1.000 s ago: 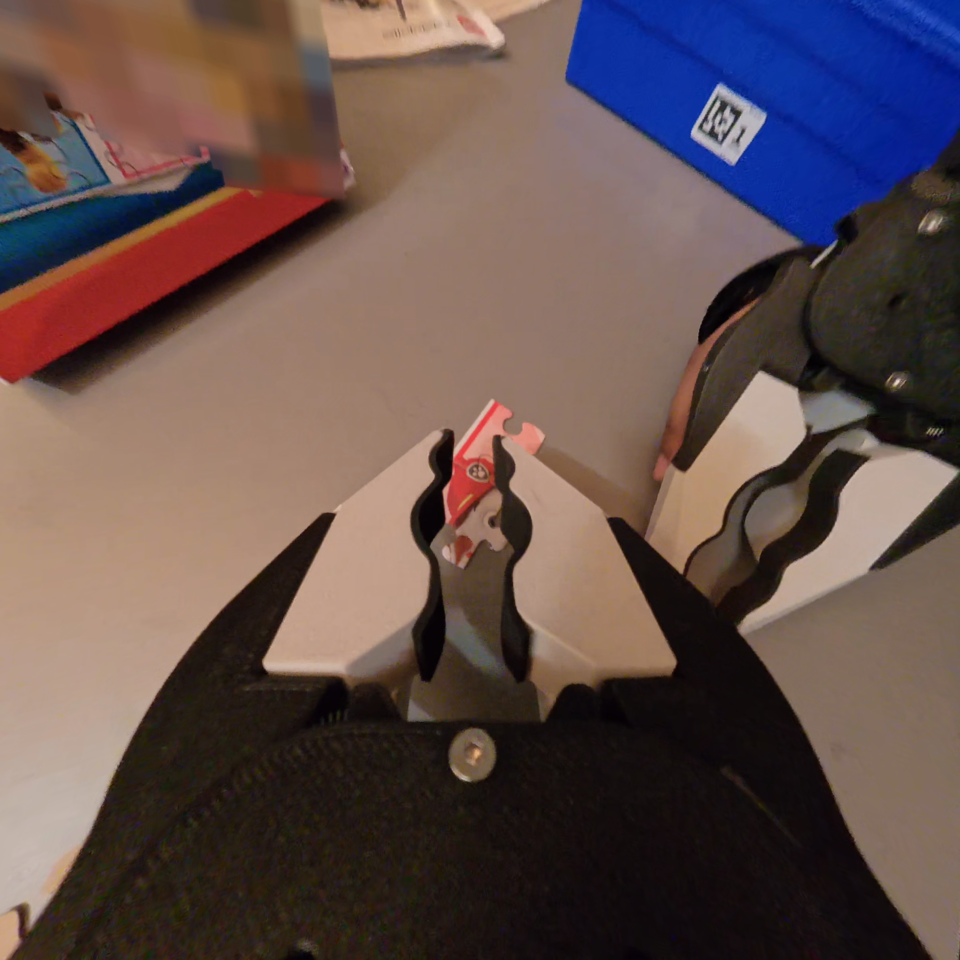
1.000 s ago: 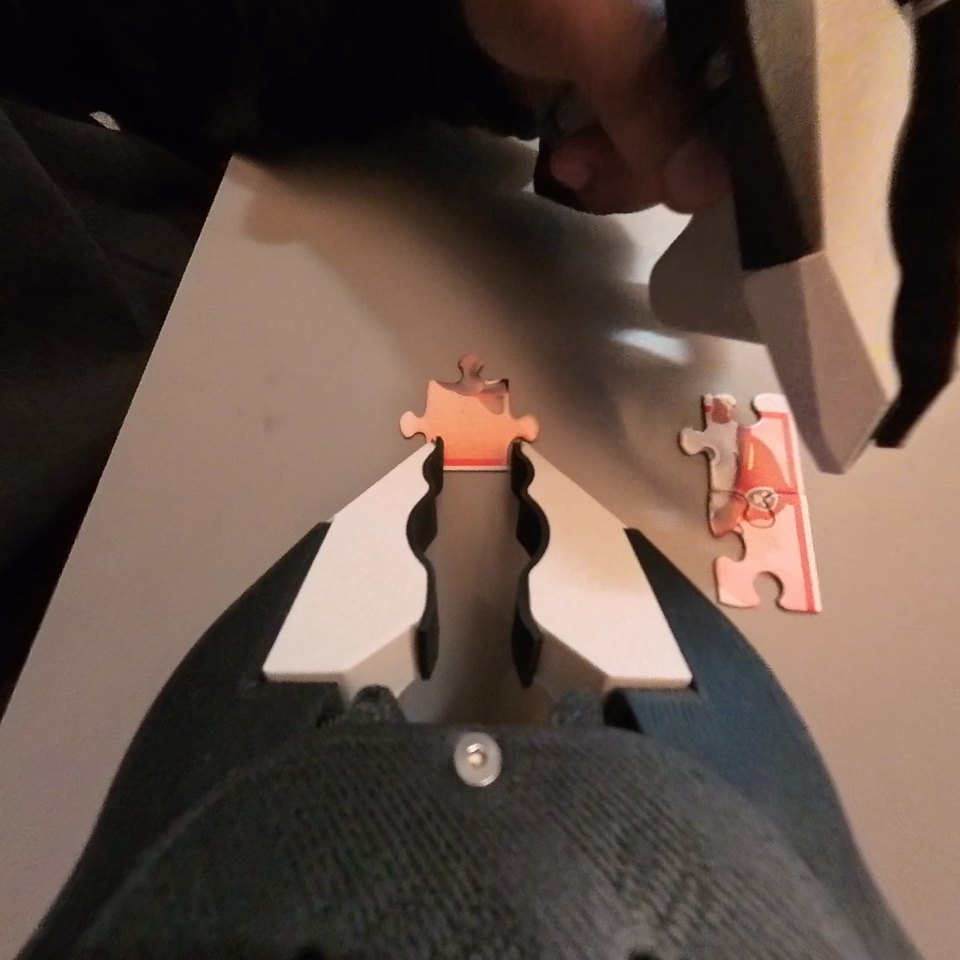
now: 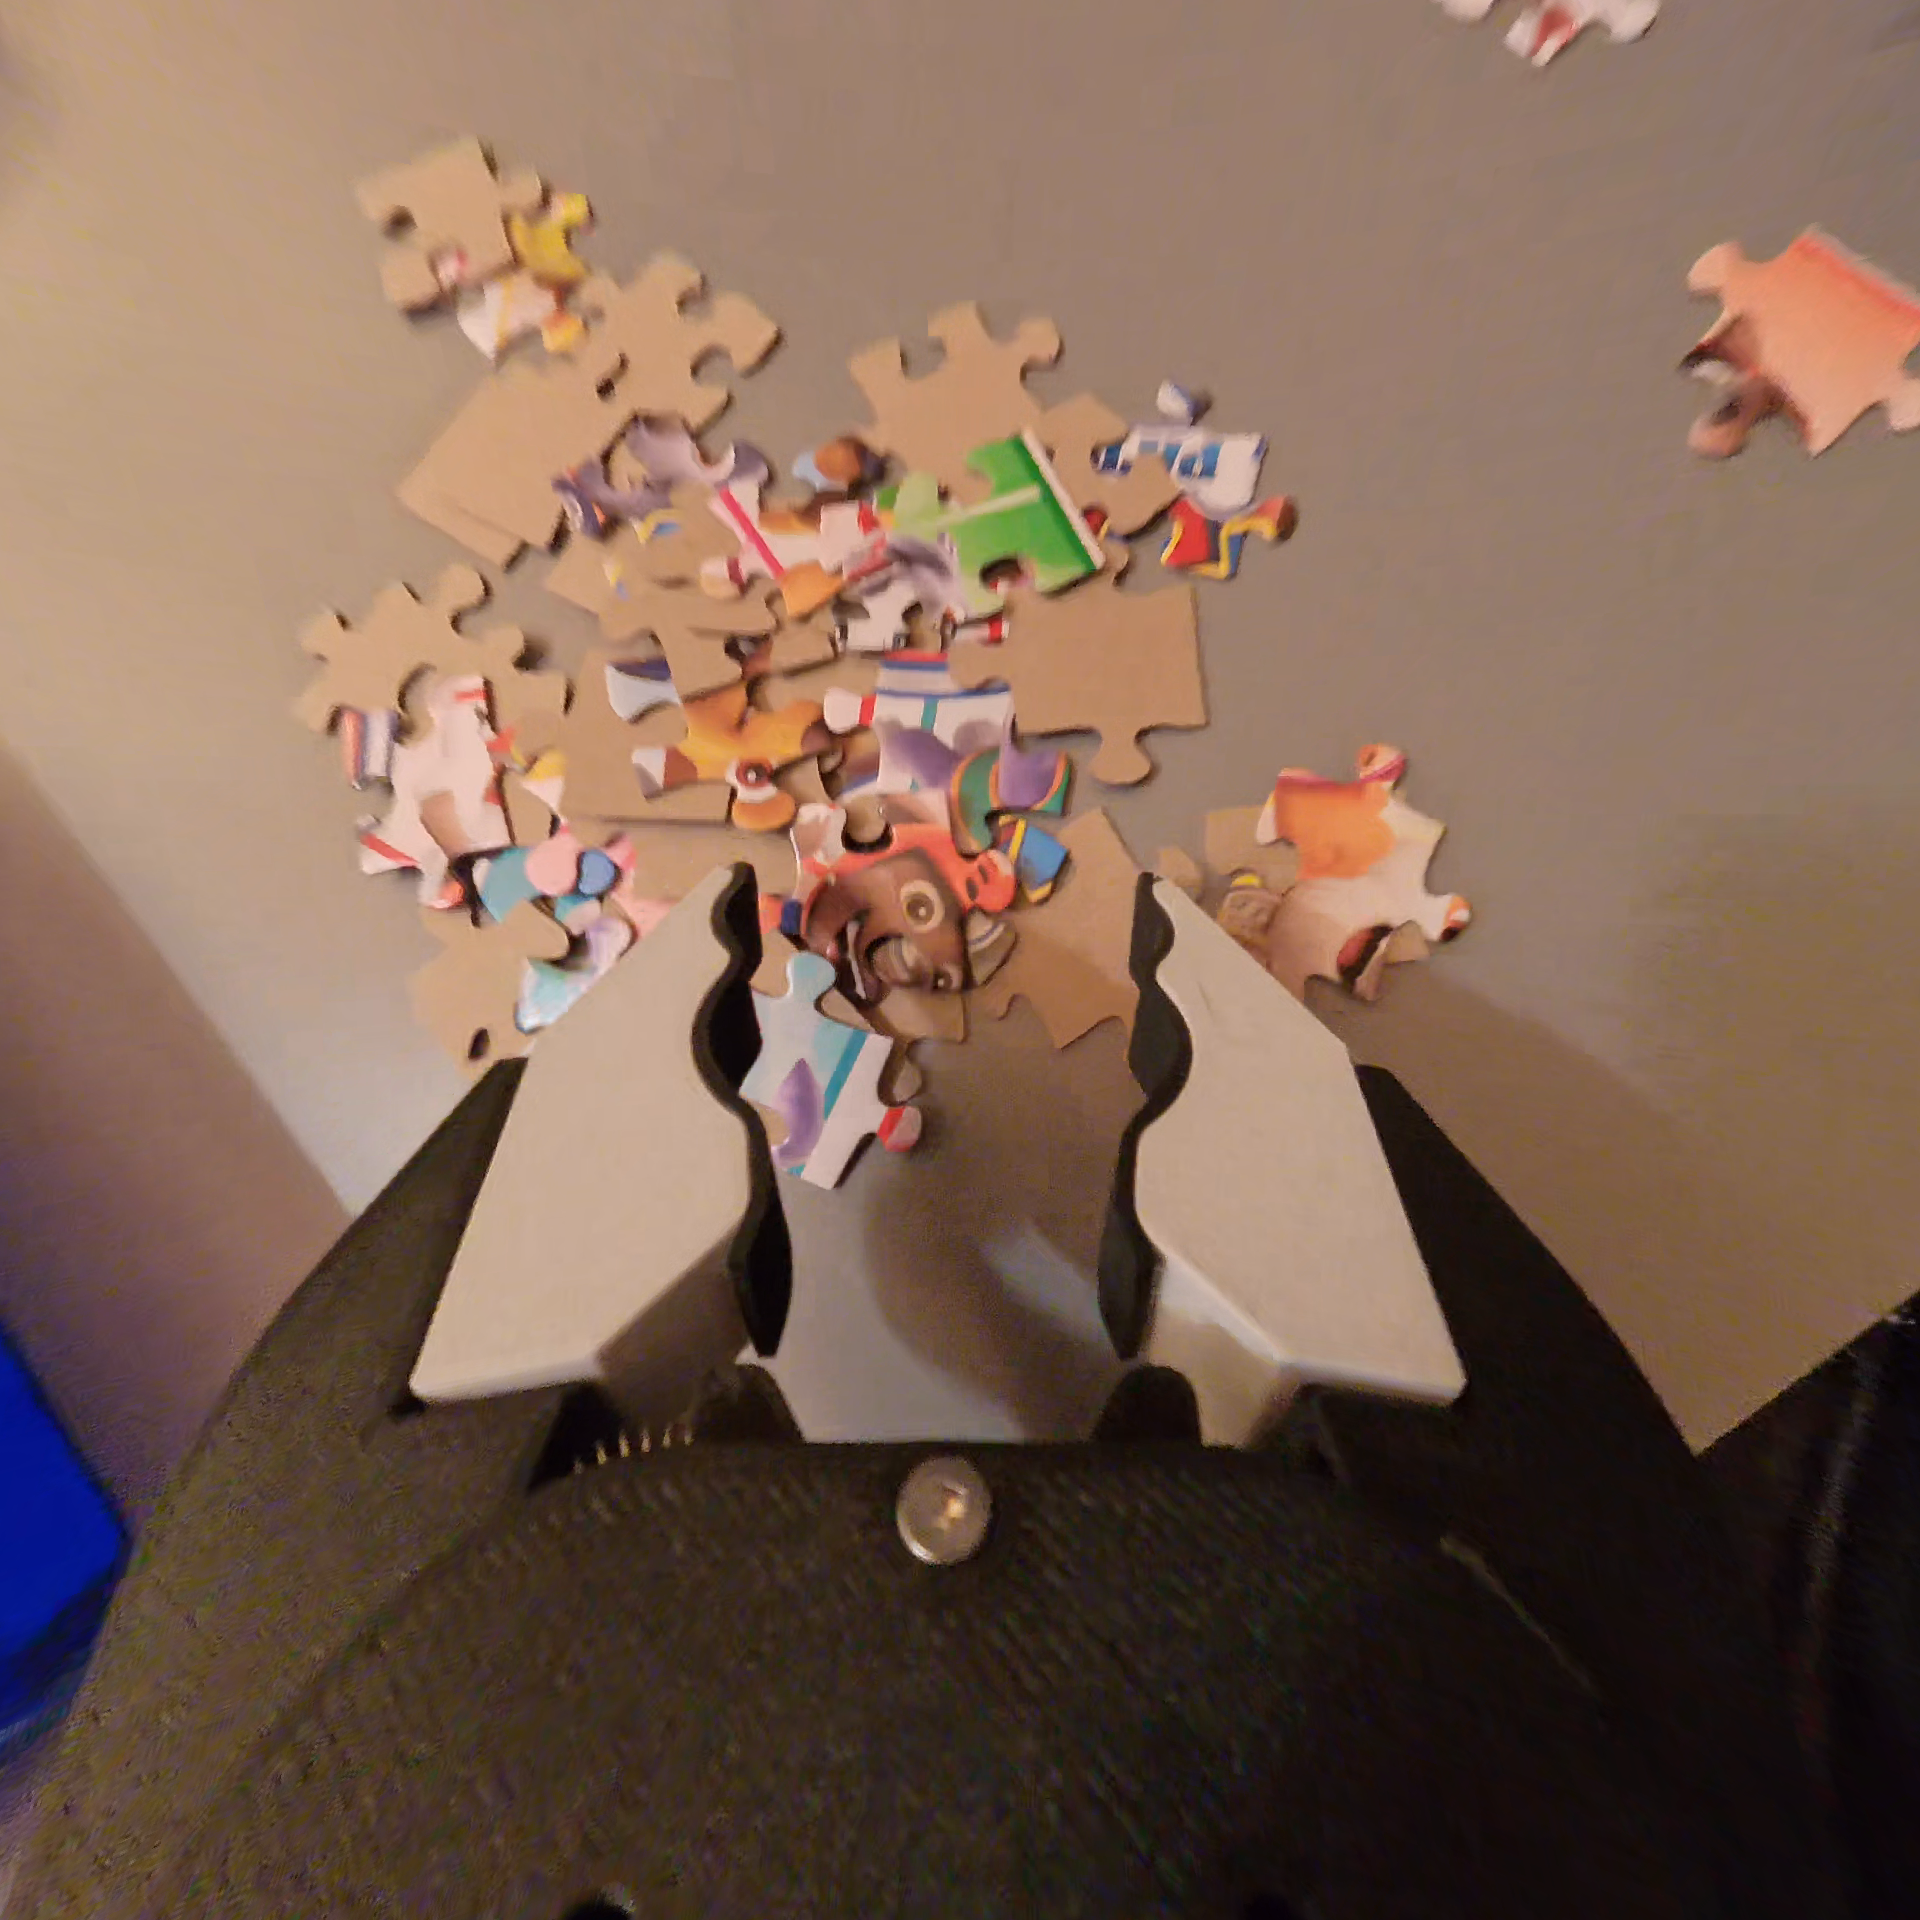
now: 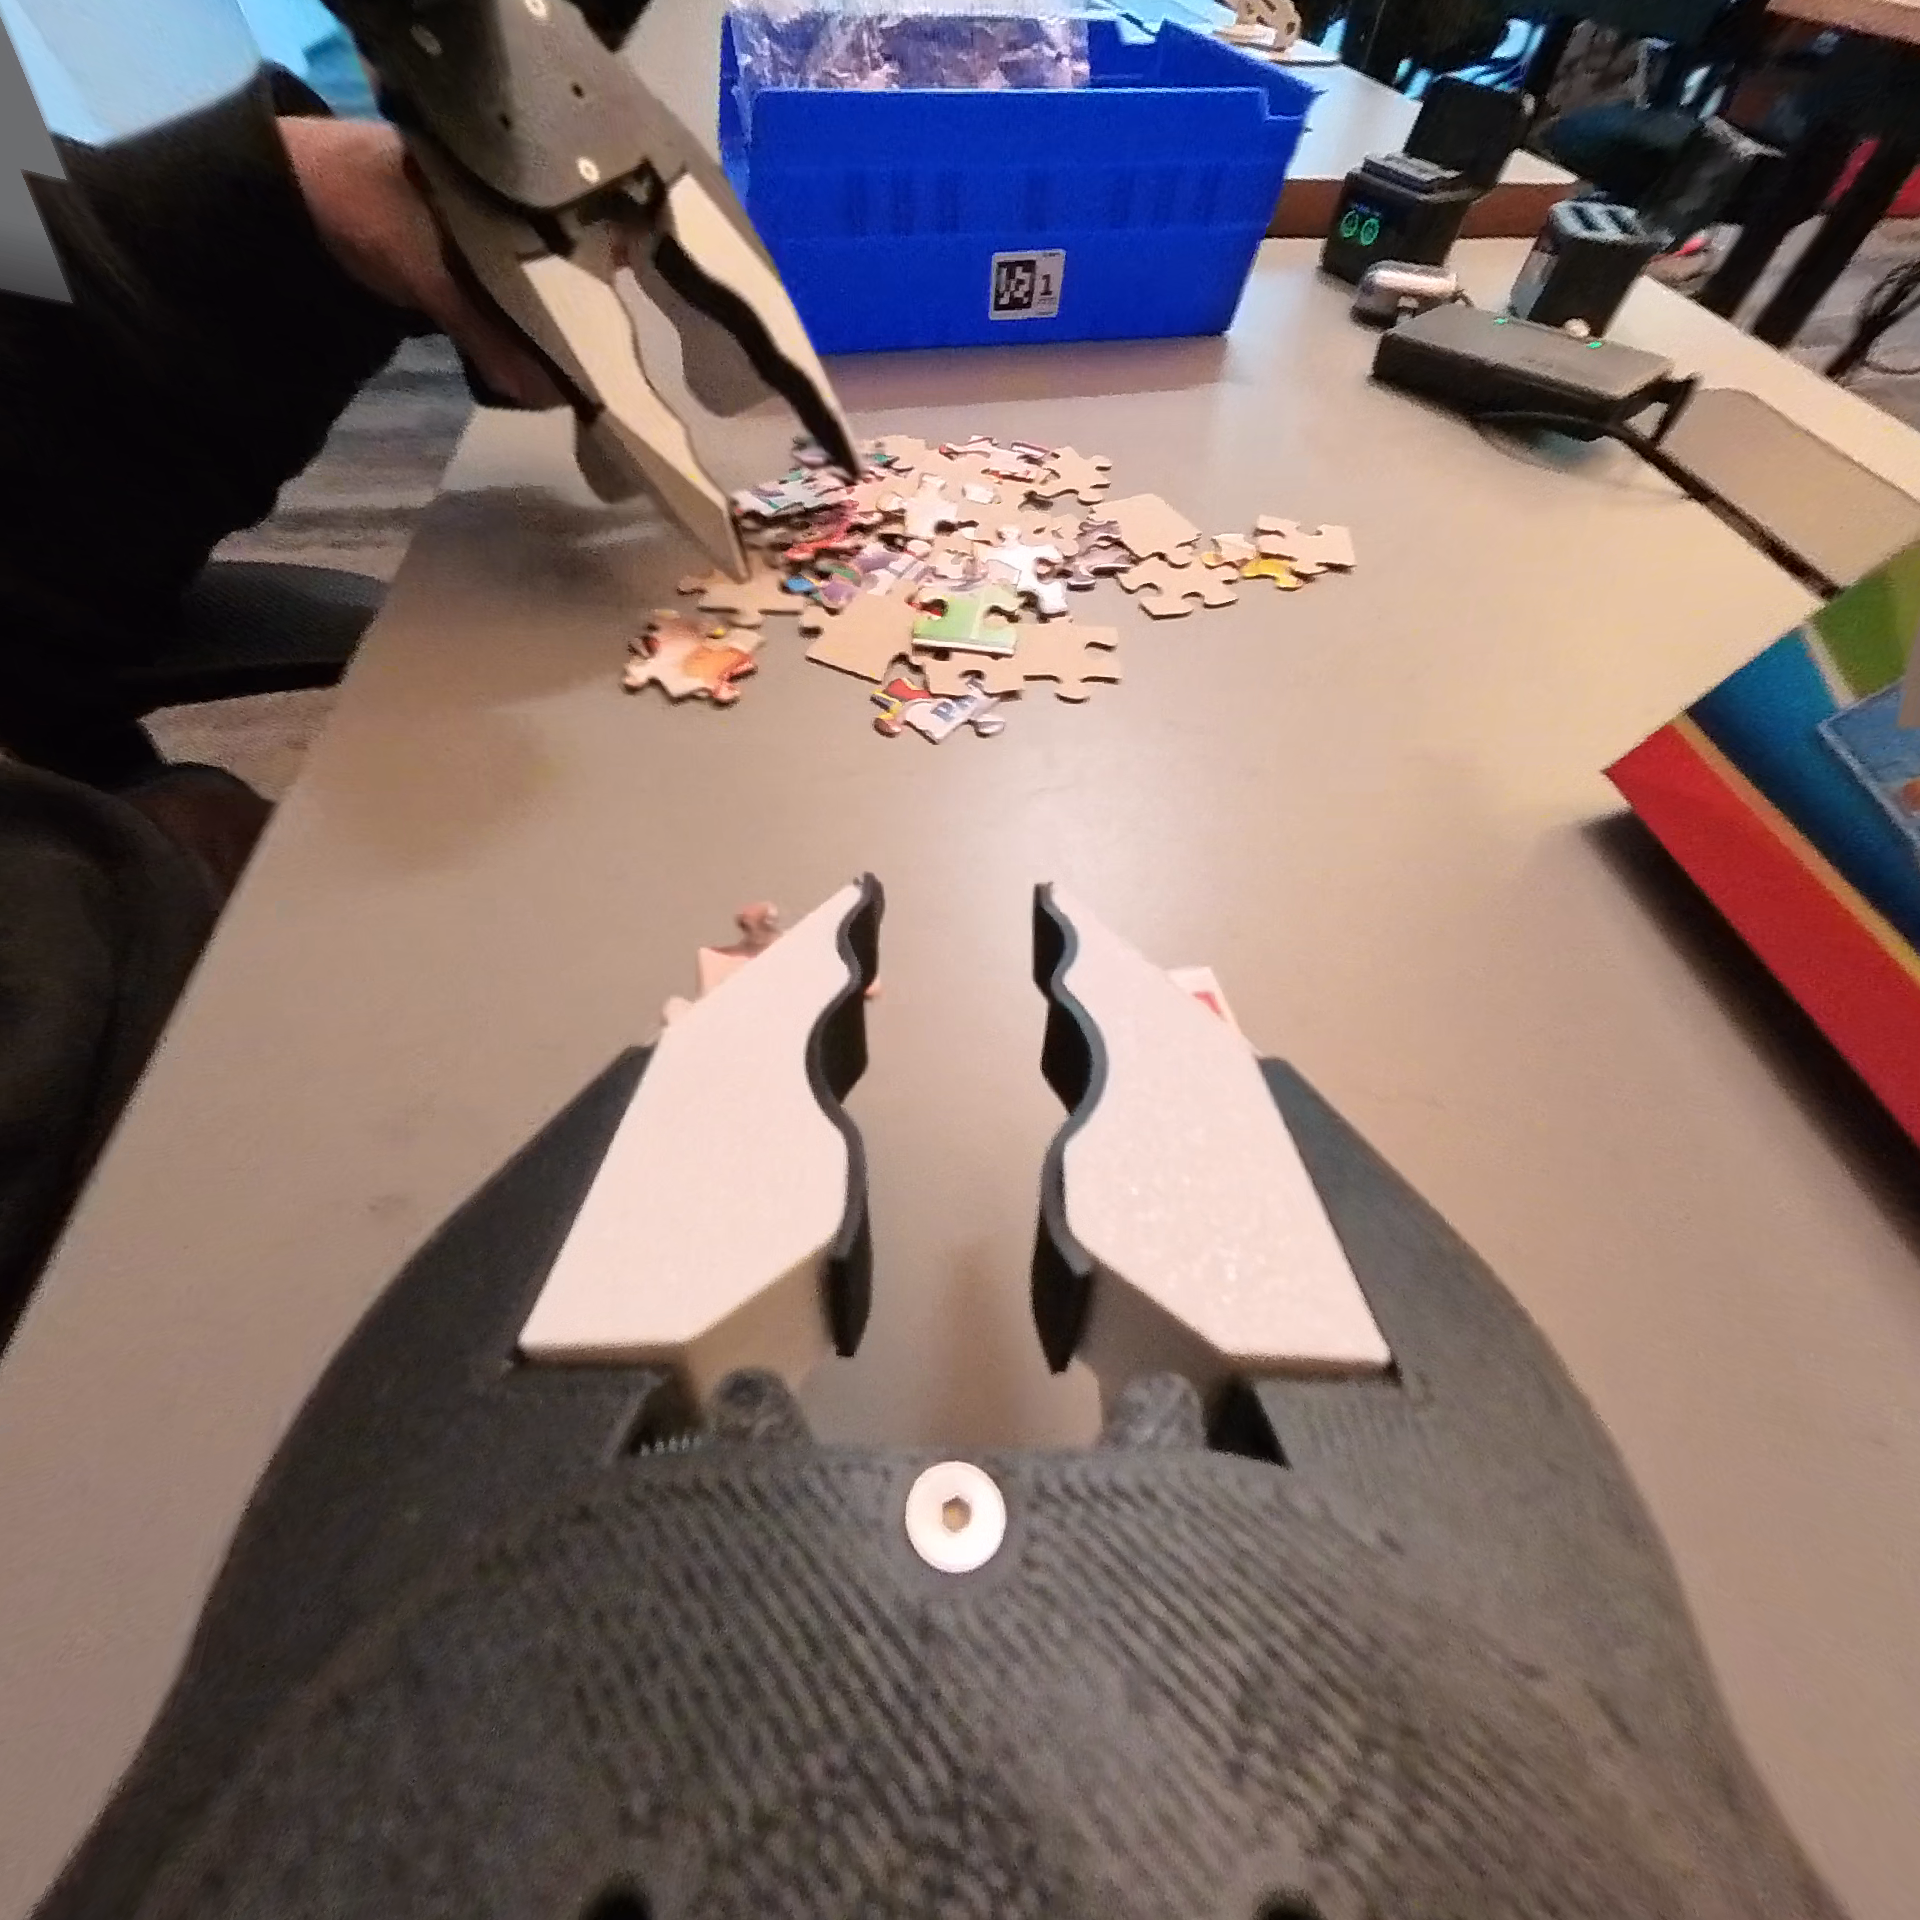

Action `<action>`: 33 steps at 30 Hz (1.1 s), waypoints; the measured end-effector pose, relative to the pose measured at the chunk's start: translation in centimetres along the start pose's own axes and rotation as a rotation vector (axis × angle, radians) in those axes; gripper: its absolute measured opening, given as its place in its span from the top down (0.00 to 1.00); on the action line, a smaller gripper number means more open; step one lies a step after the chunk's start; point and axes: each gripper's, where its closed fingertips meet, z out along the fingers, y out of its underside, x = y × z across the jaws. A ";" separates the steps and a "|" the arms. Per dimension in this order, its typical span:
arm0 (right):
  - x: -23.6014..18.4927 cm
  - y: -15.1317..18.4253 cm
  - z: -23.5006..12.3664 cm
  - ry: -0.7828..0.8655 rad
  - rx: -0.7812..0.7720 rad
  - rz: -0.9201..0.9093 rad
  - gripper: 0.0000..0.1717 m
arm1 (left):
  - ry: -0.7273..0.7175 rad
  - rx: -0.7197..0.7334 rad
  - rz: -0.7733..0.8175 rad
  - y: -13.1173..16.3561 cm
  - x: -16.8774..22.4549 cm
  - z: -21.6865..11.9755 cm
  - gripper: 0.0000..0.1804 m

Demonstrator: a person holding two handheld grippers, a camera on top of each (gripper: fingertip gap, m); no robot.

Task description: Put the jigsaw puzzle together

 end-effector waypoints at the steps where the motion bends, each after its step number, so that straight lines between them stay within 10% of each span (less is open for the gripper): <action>1: 0.7 0.0 -0.6 0.025 0.007 -0.010 0.84 | -0.009 -0.019 -0.003 0.5 -0.2 0.3 0.61; 9: 5.9 -2.0 -7.4 0.104 0.261 0.159 0.87 | 0.030 0.016 -0.079 0.6 -0.8 0.8 0.69; 15: 4.8 -1.2 -5.9 0.090 0.183 0.111 0.86 | 0.095 0.031 -0.064 -0.1 0.4 0.3 0.71; 26: -3.0 -1.9 0.3 -0.053 0.074 -0.120 0.83 | 0.381 0.445 -0.093 -11.6 9.9 -2.1 0.71; 33: -3.0 -4.9 1.3 0.224 0.165 -0.178 0.84 | 0.581 0.727 -0.670 -16.4 11.0 -1.1 0.71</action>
